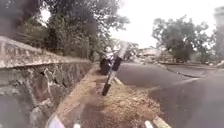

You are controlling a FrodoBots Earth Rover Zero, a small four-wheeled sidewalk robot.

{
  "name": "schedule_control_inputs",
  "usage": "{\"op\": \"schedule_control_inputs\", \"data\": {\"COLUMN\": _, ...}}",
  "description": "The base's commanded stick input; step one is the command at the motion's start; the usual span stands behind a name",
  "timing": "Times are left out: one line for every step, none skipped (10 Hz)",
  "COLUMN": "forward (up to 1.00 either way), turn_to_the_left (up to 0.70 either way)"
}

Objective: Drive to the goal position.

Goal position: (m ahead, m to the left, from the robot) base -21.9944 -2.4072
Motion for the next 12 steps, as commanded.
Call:
{"op": "schedule_control_inputs", "data": {"forward": 0.0, "turn_to_the_left": -0.67}}
{"op": "schedule_control_inputs", "data": {"forward": 0.0, "turn_to_the_left": -0.67}}
{"op": "schedule_control_inputs", "data": {"forward": 0.0, "turn_to_the_left": -0.67}}
{"op": "schedule_control_inputs", "data": {"forward": 0.0, "turn_to_the_left": -0.67}}
{"op": "schedule_control_inputs", "data": {"forward": 0.0, "turn_to_the_left": -0.67}}
{"op": "schedule_control_inputs", "data": {"forward": 0.0, "turn_to_the_left": -0.67}}
{"op": "schedule_control_inputs", "data": {"forward": 0.0, "turn_to_the_left": -0.67}}
{"op": "schedule_control_inputs", "data": {"forward": 0.0, "turn_to_the_left": -0.67}}
{"op": "schedule_control_inputs", "data": {"forward": 0.0, "turn_to_the_left": -0.67}}
{"op": "schedule_control_inputs", "data": {"forward": 0.0, "turn_to_the_left": -0.68}}
{"op": "schedule_control_inputs", "data": {"forward": 0.0, "turn_to_the_left": -0.68}}
{"op": "schedule_control_inputs", "data": {"forward": 0.0, "turn_to_the_left": -0.68}}
